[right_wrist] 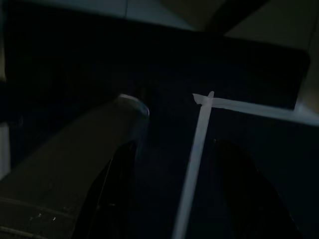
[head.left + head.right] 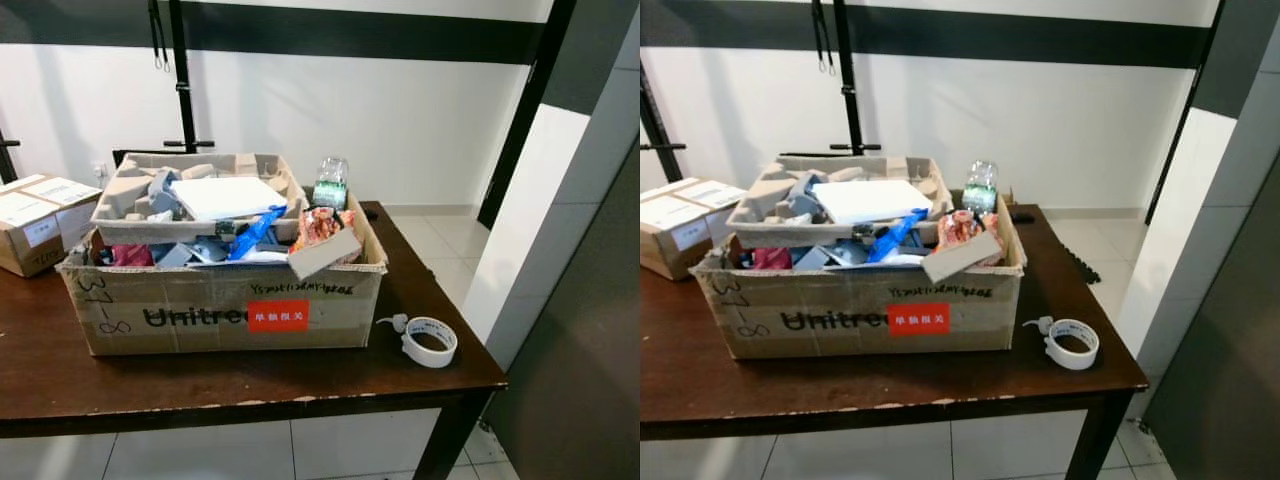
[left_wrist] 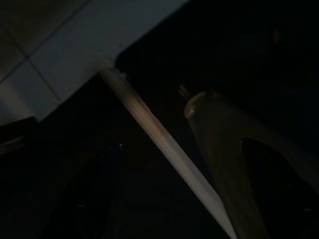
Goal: Picking trash to rubbish bin
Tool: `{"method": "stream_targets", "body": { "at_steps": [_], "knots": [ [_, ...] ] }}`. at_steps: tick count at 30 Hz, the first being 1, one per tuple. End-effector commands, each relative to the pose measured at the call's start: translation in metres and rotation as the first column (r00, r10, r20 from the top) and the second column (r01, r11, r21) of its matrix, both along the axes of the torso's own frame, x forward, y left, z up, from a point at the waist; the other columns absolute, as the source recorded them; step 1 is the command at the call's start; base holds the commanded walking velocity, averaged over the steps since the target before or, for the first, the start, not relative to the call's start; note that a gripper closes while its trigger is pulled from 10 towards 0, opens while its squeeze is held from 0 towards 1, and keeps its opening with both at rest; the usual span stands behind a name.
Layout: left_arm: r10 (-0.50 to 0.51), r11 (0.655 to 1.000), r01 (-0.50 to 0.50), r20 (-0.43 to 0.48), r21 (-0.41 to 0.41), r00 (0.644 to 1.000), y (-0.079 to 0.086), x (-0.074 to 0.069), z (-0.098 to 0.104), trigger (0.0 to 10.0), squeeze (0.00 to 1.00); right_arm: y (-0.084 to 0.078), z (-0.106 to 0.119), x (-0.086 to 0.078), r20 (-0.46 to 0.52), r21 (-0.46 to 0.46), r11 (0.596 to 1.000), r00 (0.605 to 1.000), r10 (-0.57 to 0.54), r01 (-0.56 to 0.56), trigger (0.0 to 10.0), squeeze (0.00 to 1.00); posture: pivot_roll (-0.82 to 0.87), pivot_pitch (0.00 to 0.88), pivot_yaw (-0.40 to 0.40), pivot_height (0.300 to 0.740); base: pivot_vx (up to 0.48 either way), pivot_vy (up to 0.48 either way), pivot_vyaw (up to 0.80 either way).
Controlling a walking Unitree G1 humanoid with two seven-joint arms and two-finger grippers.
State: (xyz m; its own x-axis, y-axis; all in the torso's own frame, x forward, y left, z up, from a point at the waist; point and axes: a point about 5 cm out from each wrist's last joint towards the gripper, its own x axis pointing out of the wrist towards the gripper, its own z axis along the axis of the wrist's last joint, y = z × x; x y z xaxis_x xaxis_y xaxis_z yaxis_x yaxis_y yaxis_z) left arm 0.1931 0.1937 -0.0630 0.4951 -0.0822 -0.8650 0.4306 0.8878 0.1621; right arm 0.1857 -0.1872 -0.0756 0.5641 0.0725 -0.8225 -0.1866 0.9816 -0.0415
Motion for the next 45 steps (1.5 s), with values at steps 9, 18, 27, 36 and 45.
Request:
{"method": "stream_targets", "body": {
  "at_steps": [9,18,27,36,45],
  "knots": [
    [0.257,0.966,-0.252,0.096,-0.058,0.962,0.008,-0.007,-0.009,10.0,0.0,0.01,-0.008,-0.011,0.026,0.108,0.979,0.984,-0.175,0.171,10.0,0.0,-0.07,0.039,-0.021,0.74,0.0,0.0,0.0],
    [0.064,0.998,-0.066,0.076,0.015,0.995,-0.002,-0.017,-0.019,10.0,0.0,0.008,-0.01,-0.012,0.03,0.076,0.984,0.986,-0.166,0.163,10.0,0.0,-0.06,0.0,-0.035,0.74,0.0,0.0,0.0],
    [0.069,0.997,-0.071,0.11,0.008,0.992,-0.011,-0.002,-0.014,10.0,0.0,0.024,-0.012,-0.01,-0.017,0.085,0.995,0.998,-0.052,0.054,10.0,0.0,-0.06,0.0,-0.025,0.74,0.0,0.0,0.0],
    [0.253,0.967,-0.253,0.133,-0.015,0.958,-0.008,-0.003,-0.015,10.0,0.0,0.02,-0.015,-0.016,-0.017,0.0,0.999,0.998,-0.055,0.055,10.0,0.0,-0.04,0.0,-0.036,0.74,0.0,0.0,0.0],
    [0.143,0.989,-0.146,0.092,0.022,0.985,-0.011,-0.013,-0.021,10.0,0.0,0.02,-0.018,-0.022,-0.038,0.007,0.999,0.999,-0.039,0.039,10.0,0.0,-0.04,0.0,-0.035,0.74,0.0,0.0,0.0]
  ]
}}
